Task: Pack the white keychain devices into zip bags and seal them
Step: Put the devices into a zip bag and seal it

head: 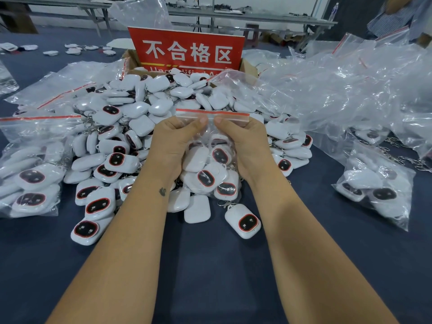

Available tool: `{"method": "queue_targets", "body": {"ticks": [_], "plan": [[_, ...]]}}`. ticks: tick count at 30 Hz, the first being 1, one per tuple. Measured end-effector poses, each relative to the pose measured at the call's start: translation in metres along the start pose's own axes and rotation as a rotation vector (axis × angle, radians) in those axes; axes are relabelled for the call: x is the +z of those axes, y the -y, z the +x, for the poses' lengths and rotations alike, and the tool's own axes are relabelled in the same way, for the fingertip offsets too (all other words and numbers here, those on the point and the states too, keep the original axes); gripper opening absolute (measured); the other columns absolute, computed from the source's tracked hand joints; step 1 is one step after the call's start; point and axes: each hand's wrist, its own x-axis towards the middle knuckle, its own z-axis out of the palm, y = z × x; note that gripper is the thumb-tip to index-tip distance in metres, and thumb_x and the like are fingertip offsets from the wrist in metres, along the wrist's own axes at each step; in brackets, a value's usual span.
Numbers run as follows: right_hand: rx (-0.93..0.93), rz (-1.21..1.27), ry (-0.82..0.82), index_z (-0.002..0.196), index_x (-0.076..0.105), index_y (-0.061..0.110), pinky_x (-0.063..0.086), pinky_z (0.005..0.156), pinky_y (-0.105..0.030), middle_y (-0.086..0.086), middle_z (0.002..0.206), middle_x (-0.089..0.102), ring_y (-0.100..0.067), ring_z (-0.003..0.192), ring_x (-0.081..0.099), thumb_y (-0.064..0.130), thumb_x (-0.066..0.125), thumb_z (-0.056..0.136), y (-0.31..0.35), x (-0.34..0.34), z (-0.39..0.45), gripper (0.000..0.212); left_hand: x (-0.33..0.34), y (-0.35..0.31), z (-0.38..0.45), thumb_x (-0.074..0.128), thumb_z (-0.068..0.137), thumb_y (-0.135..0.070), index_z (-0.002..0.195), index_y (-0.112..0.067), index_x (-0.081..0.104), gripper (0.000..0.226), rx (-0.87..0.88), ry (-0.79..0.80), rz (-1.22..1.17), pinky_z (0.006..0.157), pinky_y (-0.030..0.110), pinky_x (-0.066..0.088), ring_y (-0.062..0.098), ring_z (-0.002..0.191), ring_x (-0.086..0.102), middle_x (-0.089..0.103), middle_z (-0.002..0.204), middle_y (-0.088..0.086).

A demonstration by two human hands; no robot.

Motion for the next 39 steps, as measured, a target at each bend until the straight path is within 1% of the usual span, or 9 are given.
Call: {"method": "queue_targets", "body": {"ticks": [7, 11, 14, 18, 23, 29, 32, 35, 39], "plan": [[0.006, -0.055, 0.009, 0.098, 0.073, -0.005, 0.053, 0.093, -0.059, -0.024, 0.097, 0.074, -0.044, 0.097, 0.070, 0.002, 0.079, 0.078, -0.0008, -0.0007, -0.0006, 0.022, -0.0010, 0.0006, -0.0024, 0.078, 0.071, -0.025, 0.070, -0.024, 0.079, 0.002, 0.085, 0.041, 0.048, 0.070, 0.030, 0.056, 0.016, 0.074, 0.071, 0.076, 0.076, 0.000], [-0.039, -0.110, -0.016, 0.084, 0.077, 0.008, 0.056, 0.089, -0.058, -0.018, 0.089, 0.076, -0.040, 0.091, 0.072, 0.004, 0.080, 0.078, -0.0026, -0.0001, -0.0007, 0.008, 0.0003, 0.0006, -0.0039, 0.077, 0.072, -0.024, 0.071, -0.027, 0.079, 0.004, 0.120, 0.046, 0.080, 0.073, 0.031, 0.057, 0.016, 0.076, 0.071, 0.076, 0.077, -0.001], [-0.049, -0.122, -0.028, 0.075, 0.077, 0.016, 0.057, 0.087, -0.057, -0.015, 0.083, 0.076, -0.034, 0.084, 0.073, 0.006, 0.081, 0.076, -0.0033, -0.0002, -0.0007, 0.011, 0.0017, 0.0004, -0.0036, 0.077, 0.071, -0.023, 0.072, -0.026, 0.079, 0.004, 0.115, 0.030, 0.097, 0.073, 0.029, 0.057, 0.016, 0.078, 0.072, 0.077, 0.079, 0.000], [-0.024, -0.092, -0.015, 0.088, 0.077, 0.007, 0.055, 0.092, -0.058, -0.019, 0.093, 0.075, -0.040, 0.095, 0.071, 0.007, 0.079, 0.080, -0.0032, 0.0001, 0.0005, 0.009, 0.0018, 0.0016, -0.0026, 0.074, 0.083, -0.015, 0.073, -0.022, 0.078, 0.013, 0.097, 0.006, 0.107, 0.072, 0.030, 0.057, 0.018, 0.076, 0.071, 0.076, 0.078, 0.002], [0.037, -0.026, -0.056, 0.095, 0.073, 0.001, 0.049, 0.097, -0.061, -0.028, 0.104, 0.070, -0.049, 0.105, 0.065, 0.008, 0.072, 0.088, -0.0035, -0.0006, 0.0045, 0.010, 0.0031, -0.0015, 0.0015, 0.065, 0.093, -0.024, 0.070, -0.017, 0.077, 0.027, -0.037, -0.114, 0.018, 0.063, 0.029, 0.056, 0.019, 0.068, 0.069, 0.074, 0.074, 0.006], [0.049, -0.068, -0.079, 0.085, 0.073, 0.008, 0.055, 0.091, -0.058, -0.019, 0.093, 0.075, -0.042, 0.097, 0.070, 0.006, 0.074, 0.086, -0.0025, -0.0004, 0.0040, 0.002, 0.0032, -0.0007, 0.0010, 0.078, 0.081, -0.020, 0.067, -0.010, 0.071, 0.019, -0.026, -0.256, -0.021, 0.064, 0.032, 0.056, 0.023, 0.063, 0.062, 0.066, 0.067, 0.012], [0.050, -0.061, -0.081, 0.080, 0.073, 0.010, 0.055, 0.090, -0.057, -0.014, 0.086, 0.075, -0.040, 0.094, 0.071, 0.003, 0.074, 0.085, -0.0028, -0.0008, 0.0043, 0.009, 0.0032, 0.0008, 0.0016, 0.076, 0.084, -0.021, 0.071, -0.008, 0.069, 0.019, -0.035, -0.245, -0.003, 0.065, 0.033, 0.056, 0.023, 0.062, 0.061, 0.066, 0.071, 0.013], [0.050, -0.061, -0.081, 0.081, 0.073, 0.010, 0.055, 0.091, -0.057, -0.014, 0.086, 0.075, -0.039, 0.094, 0.071, 0.003, 0.073, 0.086, -0.0035, -0.0010, 0.0043, 0.009, 0.0028, 0.0034, 0.0025, 0.072, 0.087, -0.026, 0.065, -0.014, 0.069, 0.025, -0.014, -0.204, 0.021, 0.067, 0.033, 0.056, 0.020, 0.062, 0.061, 0.067, 0.066, 0.007], [0.053, -0.040, -0.101, 0.080, 0.072, 0.010, 0.054, 0.091, -0.057, -0.013, 0.085, 0.074, -0.037, 0.090, 0.070, 0.003, 0.073, 0.086, -0.0026, -0.0022, 0.0057, 0.009, 0.0001, 0.0033, 0.0025, 0.074, 0.074, -0.041, 0.058, -0.021, 0.072, 0.025, -0.005, -0.137, 0.052, 0.065, 0.029, 0.055, 0.014, 0.063, 0.063, 0.069, 0.064, -0.001]]}}
